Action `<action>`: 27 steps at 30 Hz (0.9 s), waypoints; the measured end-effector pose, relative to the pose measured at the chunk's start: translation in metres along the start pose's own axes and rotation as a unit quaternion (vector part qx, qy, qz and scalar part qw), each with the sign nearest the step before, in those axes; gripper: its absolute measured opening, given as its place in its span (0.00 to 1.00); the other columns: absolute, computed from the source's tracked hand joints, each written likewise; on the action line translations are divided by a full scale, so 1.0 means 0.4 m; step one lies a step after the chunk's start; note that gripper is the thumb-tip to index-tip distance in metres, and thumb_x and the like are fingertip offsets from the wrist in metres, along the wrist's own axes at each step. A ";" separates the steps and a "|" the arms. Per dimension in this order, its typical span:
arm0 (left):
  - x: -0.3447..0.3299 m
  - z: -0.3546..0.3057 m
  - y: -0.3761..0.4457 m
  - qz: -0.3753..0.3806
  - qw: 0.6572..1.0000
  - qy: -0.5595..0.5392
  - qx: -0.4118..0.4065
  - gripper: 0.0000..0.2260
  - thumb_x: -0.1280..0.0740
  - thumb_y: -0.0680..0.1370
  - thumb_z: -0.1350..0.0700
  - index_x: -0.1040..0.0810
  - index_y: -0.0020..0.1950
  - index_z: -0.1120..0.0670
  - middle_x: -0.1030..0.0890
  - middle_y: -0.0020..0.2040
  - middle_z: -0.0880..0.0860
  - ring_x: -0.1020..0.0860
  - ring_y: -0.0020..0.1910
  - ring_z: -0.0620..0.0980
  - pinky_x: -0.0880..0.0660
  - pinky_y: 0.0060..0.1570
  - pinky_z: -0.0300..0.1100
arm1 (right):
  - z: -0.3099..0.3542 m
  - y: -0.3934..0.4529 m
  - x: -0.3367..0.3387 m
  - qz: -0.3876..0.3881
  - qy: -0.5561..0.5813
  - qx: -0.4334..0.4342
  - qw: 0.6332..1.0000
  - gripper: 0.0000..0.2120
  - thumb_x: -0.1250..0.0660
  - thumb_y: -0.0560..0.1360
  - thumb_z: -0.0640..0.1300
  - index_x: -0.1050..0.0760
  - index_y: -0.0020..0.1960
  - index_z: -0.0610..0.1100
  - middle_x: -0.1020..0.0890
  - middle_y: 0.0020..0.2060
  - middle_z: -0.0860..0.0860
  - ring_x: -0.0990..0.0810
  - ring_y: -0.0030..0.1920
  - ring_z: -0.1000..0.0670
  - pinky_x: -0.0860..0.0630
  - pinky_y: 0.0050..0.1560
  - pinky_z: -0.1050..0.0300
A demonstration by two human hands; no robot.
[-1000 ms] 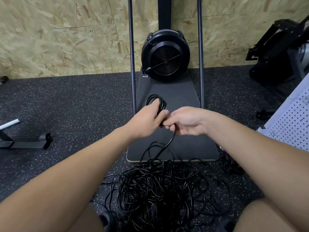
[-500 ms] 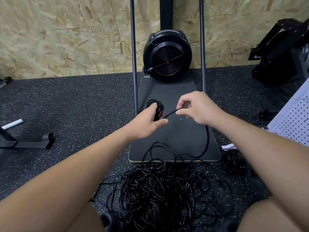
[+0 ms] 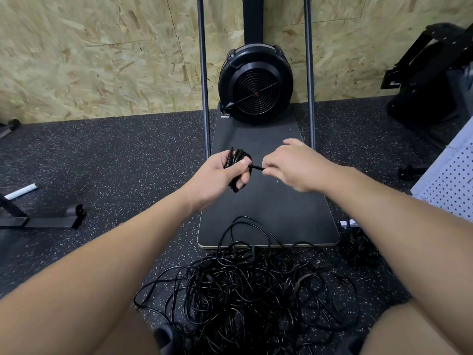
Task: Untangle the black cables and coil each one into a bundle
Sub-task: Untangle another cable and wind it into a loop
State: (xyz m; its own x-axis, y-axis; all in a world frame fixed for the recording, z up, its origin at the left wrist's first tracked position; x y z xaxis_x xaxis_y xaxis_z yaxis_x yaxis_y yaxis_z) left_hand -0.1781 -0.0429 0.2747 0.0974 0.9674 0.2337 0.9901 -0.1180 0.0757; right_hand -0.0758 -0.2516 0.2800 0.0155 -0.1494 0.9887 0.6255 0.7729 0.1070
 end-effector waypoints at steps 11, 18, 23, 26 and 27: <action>0.011 -0.006 0.016 -0.037 0.994 -0.096 0.035 0.11 0.33 0.88 0.56 0.22 0.49 0.62 0.22 0.38 0.58 0.26 0.34 0.49 0.27 0.36 0.36 | 0.009 -0.016 0.009 -0.129 0.389 -0.204 0.889 0.07 0.23 0.81 0.41 0.16 0.46 0.40 0.12 0.36 0.46 0.13 0.31 0.54 0.18 0.36 0.58; -0.012 0.005 0.018 -0.001 0.975 -0.210 0.076 0.05 0.31 0.86 0.59 0.15 0.54 0.58 0.14 0.50 0.60 0.16 0.44 0.52 0.18 0.52 0.43 | 0.037 -0.009 -0.013 -0.115 0.467 -0.213 0.851 0.07 0.28 0.84 0.44 0.19 0.52 0.40 0.12 0.39 0.44 0.14 0.34 0.45 0.13 0.38 0.46; -0.002 0.002 0.025 -0.015 0.973 -0.219 0.075 0.12 0.33 0.88 0.53 0.19 0.45 0.54 0.20 0.40 0.53 0.25 0.37 0.50 0.26 0.45 0.43 | 0.040 -0.002 -0.021 -0.136 0.514 -0.219 0.818 0.09 0.22 0.81 0.46 0.17 0.54 0.40 0.11 0.43 0.41 0.10 0.40 0.46 0.12 0.46 0.47; 0.008 -0.003 0.033 -0.043 0.968 -0.236 0.074 0.11 0.32 0.87 0.49 0.25 0.50 0.54 0.28 0.37 0.51 0.32 0.35 0.50 0.32 0.43 0.45 | 0.018 -0.012 -0.054 -0.051 0.474 -0.246 0.844 0.14 0.17 0.75 0.52 0.15 0.53 0.45 0.11 0.46 0.45 0.13 0.45 0.50 0.20 0.51 0.51; 0.013 -0.006 0.034 -0.052 0.964 -0.248 0.078 0.11 0.33 0.87 0.48 0.25 0.52 0.54 0.29 0.36 0.50 0.33 0.35 0.50 0.32 0.43 0.44 | 0.013 -0.018 -0.074 -0.003 0.451 -0.262 0.853 0.14 0.16 0.74 0.51 0.15 0.53 0.46 0.11 0.47 0.46 0.15 0.46 0.50 0.22 0.52 0.51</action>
State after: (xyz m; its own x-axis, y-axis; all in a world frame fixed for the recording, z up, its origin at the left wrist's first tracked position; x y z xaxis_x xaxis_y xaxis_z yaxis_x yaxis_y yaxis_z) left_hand -0.1643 -0.0401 0.2791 -0.0054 0.9647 -0.2632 0.9965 -0.0169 -0.0824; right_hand -0.0849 -0.2497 0.2504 0.4575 -0.7485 0.4800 0.8868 0.4240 -0.1841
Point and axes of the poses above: each hand's wrist, its own y-axis towards the middle knuckle, its own x-axis out of the back of the hand, z = x × y, the point moved 1 cm from there along y, towards the middle knuckle
